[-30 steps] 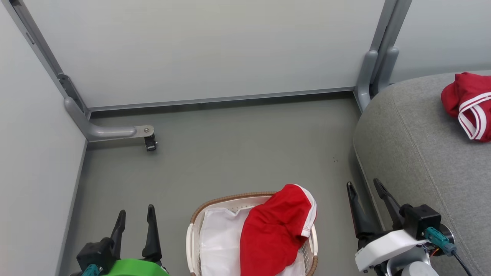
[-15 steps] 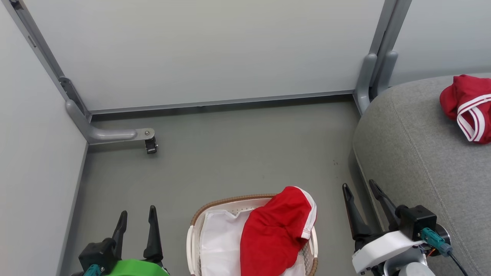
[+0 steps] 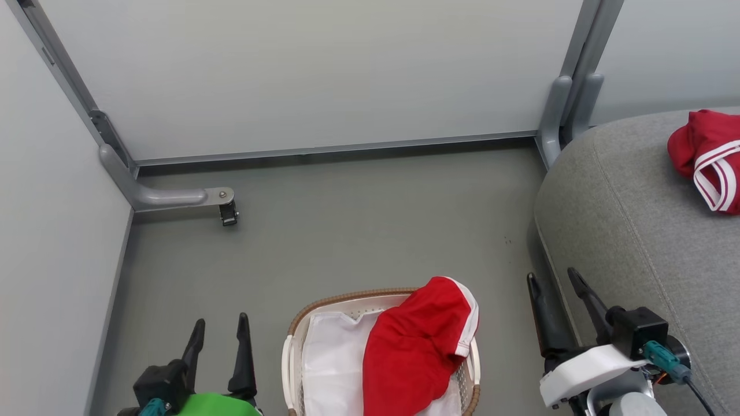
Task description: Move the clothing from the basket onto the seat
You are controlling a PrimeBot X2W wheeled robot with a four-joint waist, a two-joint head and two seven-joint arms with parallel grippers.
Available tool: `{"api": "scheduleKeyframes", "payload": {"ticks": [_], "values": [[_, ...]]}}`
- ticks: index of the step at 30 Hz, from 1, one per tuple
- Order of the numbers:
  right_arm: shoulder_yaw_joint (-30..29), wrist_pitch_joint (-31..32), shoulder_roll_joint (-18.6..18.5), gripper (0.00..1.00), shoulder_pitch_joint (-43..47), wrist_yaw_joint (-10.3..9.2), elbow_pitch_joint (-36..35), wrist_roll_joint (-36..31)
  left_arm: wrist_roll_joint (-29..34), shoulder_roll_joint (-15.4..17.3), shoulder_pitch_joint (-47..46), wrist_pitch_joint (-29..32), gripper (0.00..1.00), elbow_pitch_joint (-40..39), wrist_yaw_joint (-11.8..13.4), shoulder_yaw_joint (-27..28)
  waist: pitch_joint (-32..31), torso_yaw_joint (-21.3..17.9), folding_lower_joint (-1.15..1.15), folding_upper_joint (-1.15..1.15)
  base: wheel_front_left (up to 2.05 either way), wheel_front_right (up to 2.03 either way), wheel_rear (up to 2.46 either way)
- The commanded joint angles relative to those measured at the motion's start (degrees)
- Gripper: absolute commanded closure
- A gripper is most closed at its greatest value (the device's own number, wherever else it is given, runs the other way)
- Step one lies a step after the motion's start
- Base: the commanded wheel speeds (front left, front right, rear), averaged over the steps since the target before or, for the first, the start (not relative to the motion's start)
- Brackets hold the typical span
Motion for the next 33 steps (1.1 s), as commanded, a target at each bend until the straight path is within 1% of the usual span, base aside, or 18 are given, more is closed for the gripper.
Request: {"api": "scheduleKeyframes", "payload": {"ticks": [1, 4, 9, 13, 18, 19, 21, 25, 28, 33], "values": [[-0.9, -0.3, -0.2, 0.0, -0.4, -0.07, -0.4, -0.6, 1.0, 0.0, -1.4, 0.0, 0.0, 0.2, -0.3, -0.5, 0.9, 0.1, 0.0, 0.0, 0.0, 0.0, 0.0], [-2.9, -0.3, -0.2, 0.0, -1.7, -0.06, -1.3, -1.6, 2.0, 0.3, -4.1, 0.0, 0.0, 1.1, -1.1, -2.0, 2.8, 0.1, 0.0, 0.0, 0.0, 0.0, 0.0], [-6.7, -0.3, -0.2, 0.0, -4.8, -0.06, -3.6, -3.8, 4.6, 0.0, -11.0, 2.4, 0.0, 3.8, -2.8, -7.5, 7.9, 0.2, 0.0, 0.0, 0.0, 0.0, 0.0], [-8.8, -0.3, -0.2, 0.0, -8.7, -0.06, -6.0, -6.0, 5.5, -0.5, -18.2, 4.0, 0.0, 7.3, -3.8, -12.7, 13.9, -0.4, 0.0, 0.0, 0.0, 0.0, 0.0], [-9.5, -0.3, -0.2, 0.0, -14.1, -0.06, -9.1, -7.5, 6.6, -0.7, -27.4, 7.6, 0.0, 14.6, -4.4, -19.5, 23.1, -2.5, 0.0, 0.0, 0.0, 0.0, 0.0], [-9.0, -0.3, -0.2, 0.0, -16.6, -0.06, -10.2, -7.2, 7.4, -0.8, -30.8, 8.7, 0.0, 17.9, -4.5, -21.4, 26.8, -4.0, 0.0, 0.0, 0.0, 0.0, 0.0], [-8.4, -0.3, -0.2, 0.0, -18.7, -0.06, -11.0, -6.9, 7.0, -0.8, -33.2, 9.6, 0.0, 20.9, -4.3, -22.5, 29.9, -5.4, 0.0, 0.0, 0.0, 0.0, 0.0], [-6.4, -0.3, -0.2, 0.0, -23.1, -0.06, -12.9, -6.7, 5.6, -0.8, -38.8, 11.3, 0.0, 27.4, -3.2, -24.0, 36.3, -8.2, 0.0, 0.0, 0.0, 0.0, 0.0], [-5.4, -0.3, -0.2, 0.0, -25.2, -0.06, -13.9, -6.1, 4.0, -0.7, -41.2, 12.2, 0.0, 31.7, -2.3, -24.4, 39.8, -10.0, 0.0, 0.0, 0.0, 0.0, 0.0], [-5.0, -0.3, -0.2, 0.0, -27.9, -0.06, -14.9, -4.7, 3.3, -0.7, -44.2, 12.7, 0.0, 37.8, -1.9, -26.4, 43.7, -12.1, 0.0, 0.0, 0.0, 0.0, 0.0]]}}
